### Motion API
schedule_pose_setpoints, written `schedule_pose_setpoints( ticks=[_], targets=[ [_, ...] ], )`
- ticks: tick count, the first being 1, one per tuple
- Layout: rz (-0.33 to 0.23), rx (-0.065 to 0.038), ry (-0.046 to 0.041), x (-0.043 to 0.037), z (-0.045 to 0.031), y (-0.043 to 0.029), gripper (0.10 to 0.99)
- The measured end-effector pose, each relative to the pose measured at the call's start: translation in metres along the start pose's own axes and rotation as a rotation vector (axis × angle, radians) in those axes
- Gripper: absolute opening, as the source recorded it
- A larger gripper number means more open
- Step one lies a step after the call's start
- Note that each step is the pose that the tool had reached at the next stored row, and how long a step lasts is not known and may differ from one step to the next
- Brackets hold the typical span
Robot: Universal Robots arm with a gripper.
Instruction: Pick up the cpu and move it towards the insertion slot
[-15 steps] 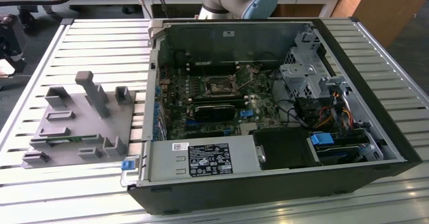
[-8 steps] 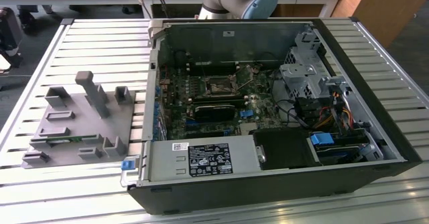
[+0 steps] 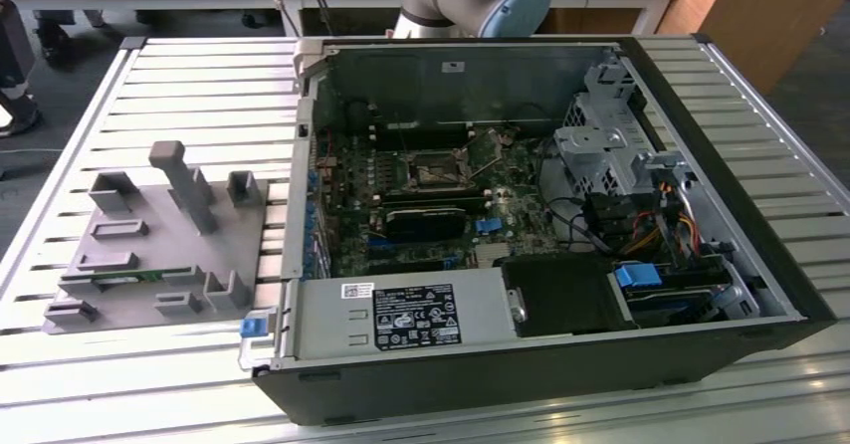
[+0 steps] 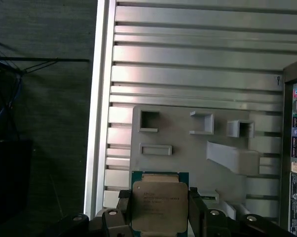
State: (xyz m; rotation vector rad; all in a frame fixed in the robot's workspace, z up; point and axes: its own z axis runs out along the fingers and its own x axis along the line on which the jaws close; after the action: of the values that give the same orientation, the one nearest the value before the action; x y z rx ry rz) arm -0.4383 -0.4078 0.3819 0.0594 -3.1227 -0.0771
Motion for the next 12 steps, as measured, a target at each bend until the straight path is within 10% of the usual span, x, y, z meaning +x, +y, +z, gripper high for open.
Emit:
schedule_pose_setpoints(
  ticks=[12],
  targets=[
    [0.001, 0.0, 0.0002, -0.0261, -0.0006, -0.001, 0.545]
  ],
)
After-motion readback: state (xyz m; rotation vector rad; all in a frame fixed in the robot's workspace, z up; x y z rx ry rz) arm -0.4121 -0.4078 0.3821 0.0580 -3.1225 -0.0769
